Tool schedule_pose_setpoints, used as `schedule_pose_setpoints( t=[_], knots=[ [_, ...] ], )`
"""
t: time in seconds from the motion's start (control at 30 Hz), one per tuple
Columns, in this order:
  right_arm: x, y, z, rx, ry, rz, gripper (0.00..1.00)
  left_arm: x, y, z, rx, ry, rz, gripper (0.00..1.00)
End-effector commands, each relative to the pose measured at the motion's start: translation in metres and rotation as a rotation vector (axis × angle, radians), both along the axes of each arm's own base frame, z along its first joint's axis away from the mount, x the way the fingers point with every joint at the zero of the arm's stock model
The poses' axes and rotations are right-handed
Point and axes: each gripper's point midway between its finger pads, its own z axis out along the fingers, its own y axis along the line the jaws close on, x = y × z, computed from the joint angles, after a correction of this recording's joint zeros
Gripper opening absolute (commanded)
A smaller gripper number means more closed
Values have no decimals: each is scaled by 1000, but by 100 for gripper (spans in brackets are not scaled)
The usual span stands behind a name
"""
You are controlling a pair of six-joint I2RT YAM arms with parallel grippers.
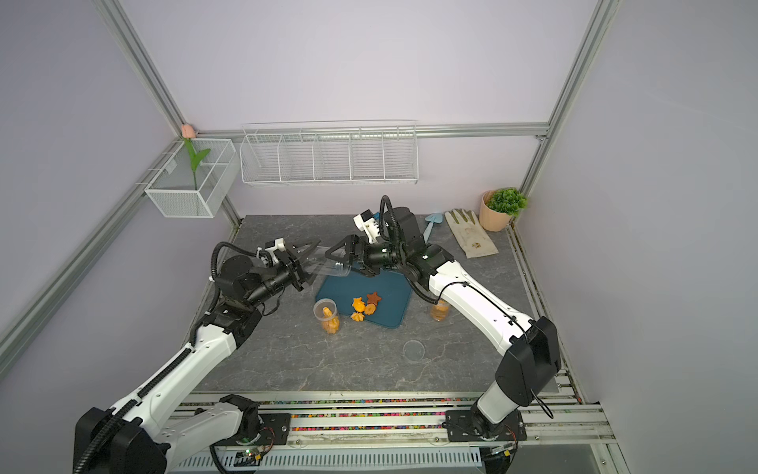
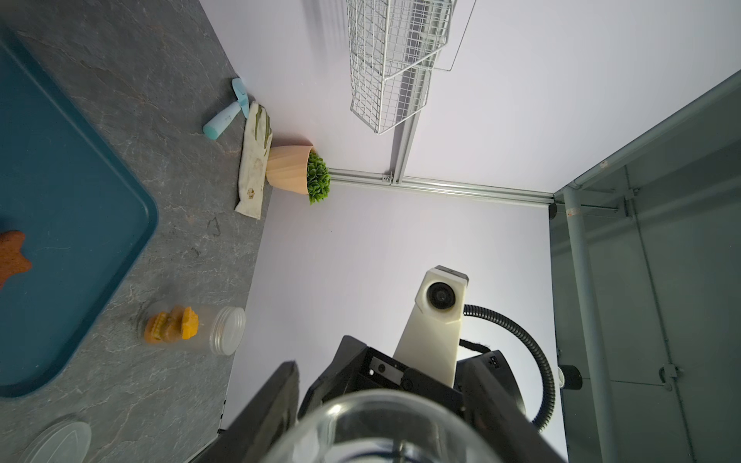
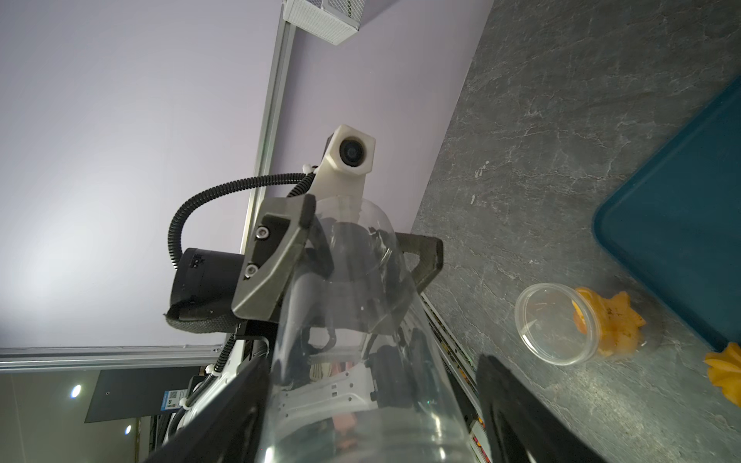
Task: Pour the cookies out of the jar
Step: Place the jar at the center of the board.
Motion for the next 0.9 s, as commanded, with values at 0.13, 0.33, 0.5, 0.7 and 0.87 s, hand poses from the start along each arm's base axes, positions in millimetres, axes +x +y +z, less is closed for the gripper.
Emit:
schedule_pose_setpoints(
  t=[0.13,0.33,0.5,0.7,0.87],
  knots=[
    [-8,0,0,18,17,13,74,-7,-2,8,-23,-16,-20,62],
    [-11,3,0,32,38,41,81,-7,-2,8,-25,-15,-26,62],
    [-19,8,1,49,73,105,88,-8,-2,8,-23,-17,-29,62],
    [-21,8,6,70,65,120,67,-6,-3,7,-23,-15,-30,62],
    [-21,7,6,67,61,116,67,-6,-4,9,-24,-19,-35,62]
  ],
)
